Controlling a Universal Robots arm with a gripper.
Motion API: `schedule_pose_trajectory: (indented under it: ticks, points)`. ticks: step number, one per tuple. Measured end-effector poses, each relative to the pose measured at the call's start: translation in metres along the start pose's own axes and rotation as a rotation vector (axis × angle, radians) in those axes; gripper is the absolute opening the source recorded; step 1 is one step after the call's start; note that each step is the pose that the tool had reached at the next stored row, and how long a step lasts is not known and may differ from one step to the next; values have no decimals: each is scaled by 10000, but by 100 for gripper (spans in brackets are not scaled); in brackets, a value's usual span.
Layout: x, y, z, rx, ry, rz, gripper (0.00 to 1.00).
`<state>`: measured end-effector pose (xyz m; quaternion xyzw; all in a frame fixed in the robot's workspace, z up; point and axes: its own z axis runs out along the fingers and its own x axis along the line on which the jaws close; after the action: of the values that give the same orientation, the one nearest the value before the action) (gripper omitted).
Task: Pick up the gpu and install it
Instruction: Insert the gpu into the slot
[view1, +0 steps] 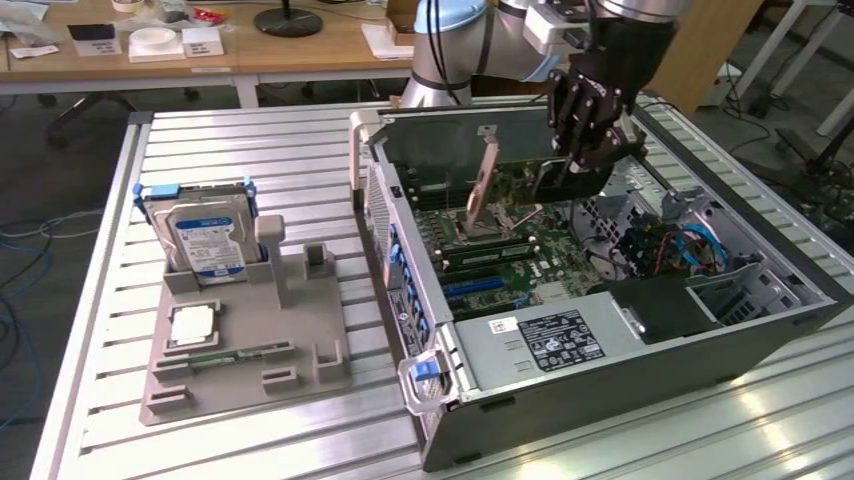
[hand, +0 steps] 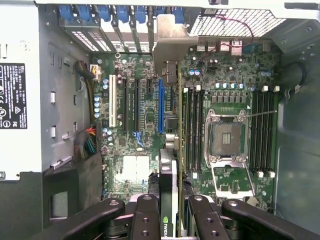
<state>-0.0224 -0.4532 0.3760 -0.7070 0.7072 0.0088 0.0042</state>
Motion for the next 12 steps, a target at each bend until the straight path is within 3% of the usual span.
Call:
schedule_pose_trajectory:
  ticks: [6,12]
  points:
    - [2,19,93,-9,2,0,27]
    - [2,22,103,-10,2,-1,27]
